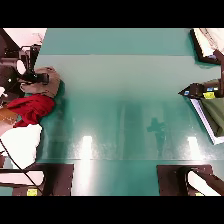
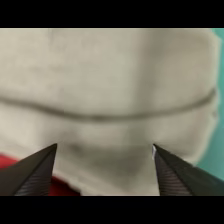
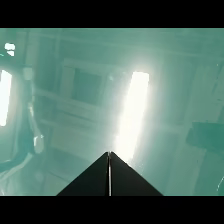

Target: Fold the shirts.

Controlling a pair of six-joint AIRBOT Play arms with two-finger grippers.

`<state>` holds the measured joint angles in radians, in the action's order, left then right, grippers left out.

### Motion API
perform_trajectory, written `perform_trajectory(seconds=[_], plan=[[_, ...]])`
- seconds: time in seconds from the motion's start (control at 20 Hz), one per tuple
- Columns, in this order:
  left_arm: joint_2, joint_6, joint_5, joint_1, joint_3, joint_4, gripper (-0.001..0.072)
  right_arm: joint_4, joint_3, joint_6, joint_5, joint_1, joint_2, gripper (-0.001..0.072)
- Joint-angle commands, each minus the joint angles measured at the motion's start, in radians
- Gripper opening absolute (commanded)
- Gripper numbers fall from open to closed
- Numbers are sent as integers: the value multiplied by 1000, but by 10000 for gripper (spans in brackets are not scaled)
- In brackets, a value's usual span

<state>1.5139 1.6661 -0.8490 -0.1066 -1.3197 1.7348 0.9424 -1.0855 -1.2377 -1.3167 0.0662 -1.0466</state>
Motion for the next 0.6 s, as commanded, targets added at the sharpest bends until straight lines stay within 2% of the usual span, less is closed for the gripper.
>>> perform_trajectory(seconds=[0.0, 0.1, 0.2, 0.25, 0.4, 0.55], plan=[[54, 2, 120, -19, 22, -18, 720, -1, 1, 0, -1, -2, 0, 17], [61, 3, 128, -19, 22, -18, 702, -1, 1, 0, -3, -2, 0, 17], [58, 3, 123, -19, 20, -19, 122, -1, 1, 0, -2, -2, 0, 17], [58, 3, 108, -19, 12, -23, 34, -1, 1, 0, -1, -2, 0, 17], [31, -4, 5, -10, -66, -52, 25, -4, 0, 0, 0, -2, 0, 17], [-85, -77, -50, 37, -189, -56, 25, -20, -43, 0, 21, -2, 0, 17]])
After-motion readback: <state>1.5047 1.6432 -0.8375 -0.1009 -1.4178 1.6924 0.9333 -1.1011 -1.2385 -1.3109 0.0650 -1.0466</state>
